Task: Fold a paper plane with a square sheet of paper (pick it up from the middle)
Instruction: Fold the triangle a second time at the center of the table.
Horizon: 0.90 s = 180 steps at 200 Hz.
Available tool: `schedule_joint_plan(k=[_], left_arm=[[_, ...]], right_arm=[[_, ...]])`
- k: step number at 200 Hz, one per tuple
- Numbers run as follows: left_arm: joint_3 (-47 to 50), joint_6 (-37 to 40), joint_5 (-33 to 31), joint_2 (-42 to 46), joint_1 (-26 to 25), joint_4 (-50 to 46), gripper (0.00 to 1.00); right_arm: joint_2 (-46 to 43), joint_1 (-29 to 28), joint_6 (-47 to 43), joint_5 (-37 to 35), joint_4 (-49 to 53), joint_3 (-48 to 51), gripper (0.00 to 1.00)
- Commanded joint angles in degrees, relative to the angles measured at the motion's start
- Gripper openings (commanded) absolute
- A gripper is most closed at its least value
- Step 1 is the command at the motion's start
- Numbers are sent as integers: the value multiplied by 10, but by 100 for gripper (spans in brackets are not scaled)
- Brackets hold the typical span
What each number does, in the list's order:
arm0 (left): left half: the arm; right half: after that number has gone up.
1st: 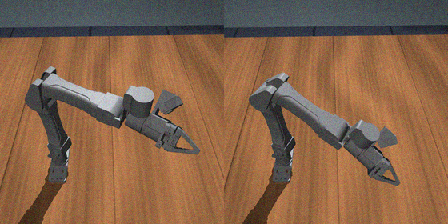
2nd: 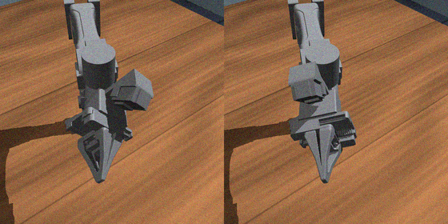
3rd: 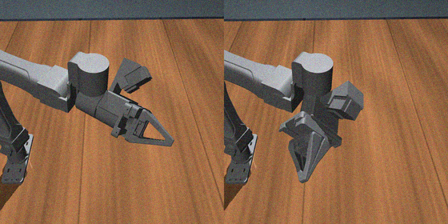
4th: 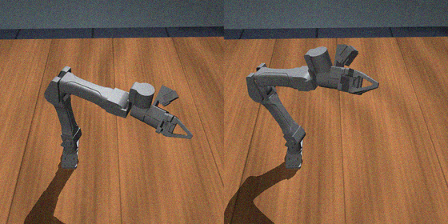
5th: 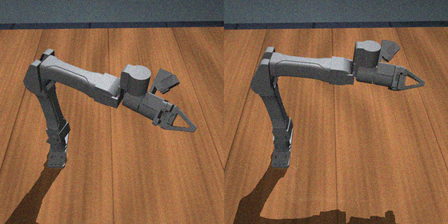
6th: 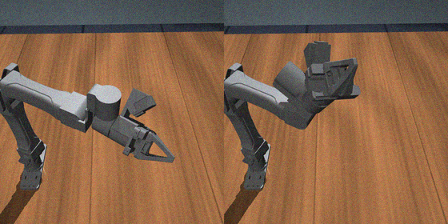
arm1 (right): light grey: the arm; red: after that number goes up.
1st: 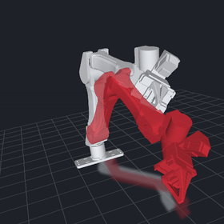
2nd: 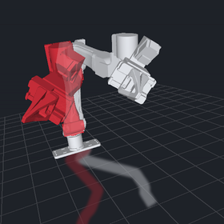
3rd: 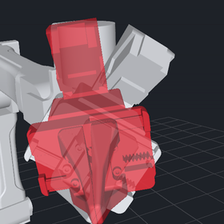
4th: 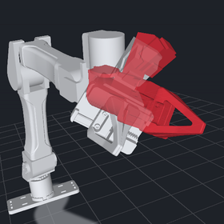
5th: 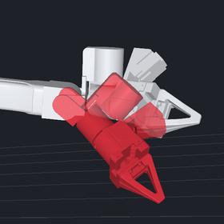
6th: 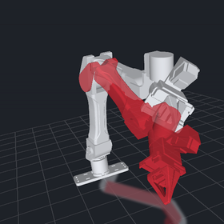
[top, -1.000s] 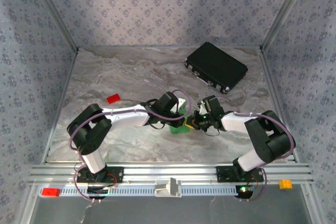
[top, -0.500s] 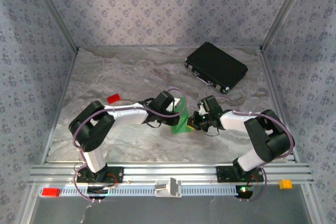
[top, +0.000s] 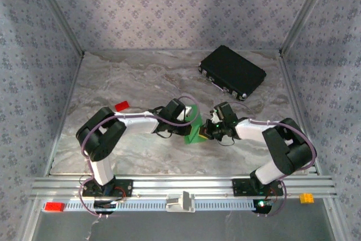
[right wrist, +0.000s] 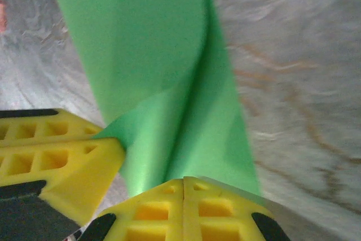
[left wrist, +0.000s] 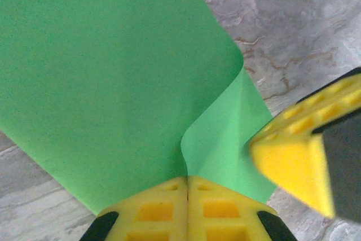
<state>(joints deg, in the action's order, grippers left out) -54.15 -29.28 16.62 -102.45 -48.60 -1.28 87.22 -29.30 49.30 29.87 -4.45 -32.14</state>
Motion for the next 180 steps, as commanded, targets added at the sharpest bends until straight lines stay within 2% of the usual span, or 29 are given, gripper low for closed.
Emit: schedule_joint_plan(k=[1,76,142,180], left_arm=[[-1,-11,21,-1,4,15,6],[22,-37,63,9,19,56,17],[23,-42,65,9,24,67,4],[14,-23,43,9,32,36,0]], right_arm=[[6,-11,20,17,-27,-10,3],[29,-11,40,5,-52,5,2],[24,-5,35,2,-36,7,2],[20,-1,4,-30,39,-3,2]])
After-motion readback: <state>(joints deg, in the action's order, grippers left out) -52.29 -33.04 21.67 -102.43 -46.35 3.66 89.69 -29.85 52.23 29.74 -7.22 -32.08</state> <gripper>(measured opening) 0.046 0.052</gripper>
